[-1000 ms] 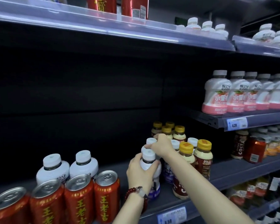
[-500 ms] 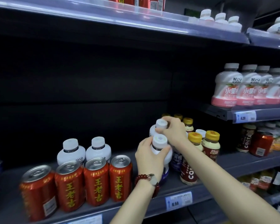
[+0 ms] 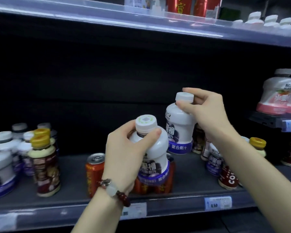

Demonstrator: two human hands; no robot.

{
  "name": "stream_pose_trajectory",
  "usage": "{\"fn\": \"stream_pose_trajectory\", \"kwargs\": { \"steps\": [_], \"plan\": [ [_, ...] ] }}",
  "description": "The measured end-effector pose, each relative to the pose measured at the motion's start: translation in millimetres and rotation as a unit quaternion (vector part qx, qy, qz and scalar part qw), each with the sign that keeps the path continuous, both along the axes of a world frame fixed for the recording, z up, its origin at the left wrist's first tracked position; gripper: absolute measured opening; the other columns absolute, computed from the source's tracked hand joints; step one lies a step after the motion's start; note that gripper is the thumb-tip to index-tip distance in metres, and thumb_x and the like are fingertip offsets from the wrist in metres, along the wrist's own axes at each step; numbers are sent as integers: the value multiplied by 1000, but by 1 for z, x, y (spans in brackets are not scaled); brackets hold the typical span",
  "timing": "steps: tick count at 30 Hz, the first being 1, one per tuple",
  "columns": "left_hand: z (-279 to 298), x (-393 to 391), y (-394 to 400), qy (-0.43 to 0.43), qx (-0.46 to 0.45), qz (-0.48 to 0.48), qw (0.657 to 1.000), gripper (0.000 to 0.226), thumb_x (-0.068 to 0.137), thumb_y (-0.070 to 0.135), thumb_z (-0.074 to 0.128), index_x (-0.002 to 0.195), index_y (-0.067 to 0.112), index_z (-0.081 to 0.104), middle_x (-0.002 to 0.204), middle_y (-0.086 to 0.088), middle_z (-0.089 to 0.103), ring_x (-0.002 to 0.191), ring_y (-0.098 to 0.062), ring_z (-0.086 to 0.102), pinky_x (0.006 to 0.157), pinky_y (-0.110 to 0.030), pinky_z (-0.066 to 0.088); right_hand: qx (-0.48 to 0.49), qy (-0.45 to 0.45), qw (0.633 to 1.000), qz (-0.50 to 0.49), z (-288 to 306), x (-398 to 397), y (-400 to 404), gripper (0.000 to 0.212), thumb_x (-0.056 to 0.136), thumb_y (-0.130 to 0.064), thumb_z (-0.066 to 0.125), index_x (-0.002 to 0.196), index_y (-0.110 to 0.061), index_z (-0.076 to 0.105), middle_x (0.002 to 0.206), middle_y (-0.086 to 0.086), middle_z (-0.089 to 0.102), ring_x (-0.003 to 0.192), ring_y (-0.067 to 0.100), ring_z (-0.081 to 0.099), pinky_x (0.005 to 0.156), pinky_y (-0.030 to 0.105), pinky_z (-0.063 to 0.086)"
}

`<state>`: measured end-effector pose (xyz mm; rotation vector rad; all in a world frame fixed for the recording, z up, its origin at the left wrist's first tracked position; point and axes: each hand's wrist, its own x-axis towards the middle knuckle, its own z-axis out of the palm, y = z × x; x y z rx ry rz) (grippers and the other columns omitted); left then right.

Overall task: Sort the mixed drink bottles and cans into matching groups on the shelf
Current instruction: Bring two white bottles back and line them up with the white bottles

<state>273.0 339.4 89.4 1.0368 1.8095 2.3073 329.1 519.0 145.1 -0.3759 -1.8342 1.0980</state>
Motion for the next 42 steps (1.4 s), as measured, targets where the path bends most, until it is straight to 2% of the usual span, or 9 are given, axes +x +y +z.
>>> {"fn": "stream_pose_trajectory", "kwargs": {
  "steps": [4, 10, 15, 20, 27, 30, 32, 37, 42],
  "plan": [
    [4, -27, -53, 6, -20, 43, 999, 20, 69, 25, 78, 89, 23, 76, 88, 2, 78, 90, -18, 73, 85, -47, 57, -33, 2, 994, 108, 5, -21, -53, 46, 76, -8, 77, 121, -11, 66, 107, 7, 74, 100, 15, 71, 82, 23, 54],
    [-6, -69, -147, -27, -45, 108, 993, 20, 69, 23, 79, 89, 21, 77, 87, 3, 78, 89, -14, 72, 82, -38, 57, -66, -32, 976, 205, -9, -74, -126, 43, 76, -9, 77, 117, -17, 69, 98, 2, 77, 93, 12, 73, 78, 24, 53],
    [-16, -106, -228, -51, -62, 172, 982, 20, 72, 18, 77, 92, 20, 77, 90, 3, 79, 93, -15, 72, 89, -43, 56, -87, -56, 959, 264, -29, -129, -183, 44, 76, -3, 76, 117, -15, 68, 97, 2, 77, 89, 10, 74, 68, 16, 54],
    [-25, -150, -300, -46, -78, 237, 967, 19, 73, 15, 77, 91, 21, 77, 90, 2, 79, 92, -17, 73, 89, -45, 55, -66, -84, 942, 319, -40, -173, -234, 42, 77, -1, 74, 116, -16, 68, 99, 4, 77, 91, 11, 73, 72, 16, 55],
    [-35, -220, -353, -48, -88, 277, 956, 18, 70, 19, 79, 85, 28, 73, 86, 0, 78, 88, -17, 72, 84, -43, 57, 59, -182, 921, 339, -48, -224, -287, 43, 78, -6, 75, 119, -18, 68, 103, -5, 75, 95, 3, 71, 80, 20, 57],
    [-44, -249, -361, -62, -99, 260, 959, 18, 70, 20, 80, 84, 29, 72, 87, 1, 77, 88, -18, 72, 86, -45, 56, 128, -234, 908, 322, -53, -239, -298, 34, 72, -14, 76, 102, -29, 73, 97, -7, 77, 95, 6, 72, 87, 32, 58],
    [-51, -267, -362, -67, -109, 240, 962, 19, 67, 23, 81, 83, 31, 73, 87, 2, 78, 90, -18, 72, 87, -47, 56, 171, -271, 897, 304, -56, -247, -302, 37, 65, -24, 73, 101, -29, 72, 98, -11, 76, 96, 6, 70, 90, 36, 56],
    [-65, -300, -356, -82, -120, 194, 970, 20, 70, 18, 79, 84, 32, 73, 90, 4, 78, 92, -16, 72, 88, -46, 55, 293, -360, 847, 259, -46, -256, -303, 38, 69, -24, 73, 106, -30, 69, 111, -11, 70, 106, 6, 63, 96, 38, 50],
    [-77, -317, -344, -93, -126, 163, 974, 21, 68, 18, 81, 82, 32, 74, 89, 6, 78, 93, -16, 71, 90, -47, 54, 385, -413, 794, 224, -33, -261, -302, 39, 72, -21, 74, 109, -31, 66, 106, -7, 70, 102, 14, 63, 89, 40, 52]
  ]
}}
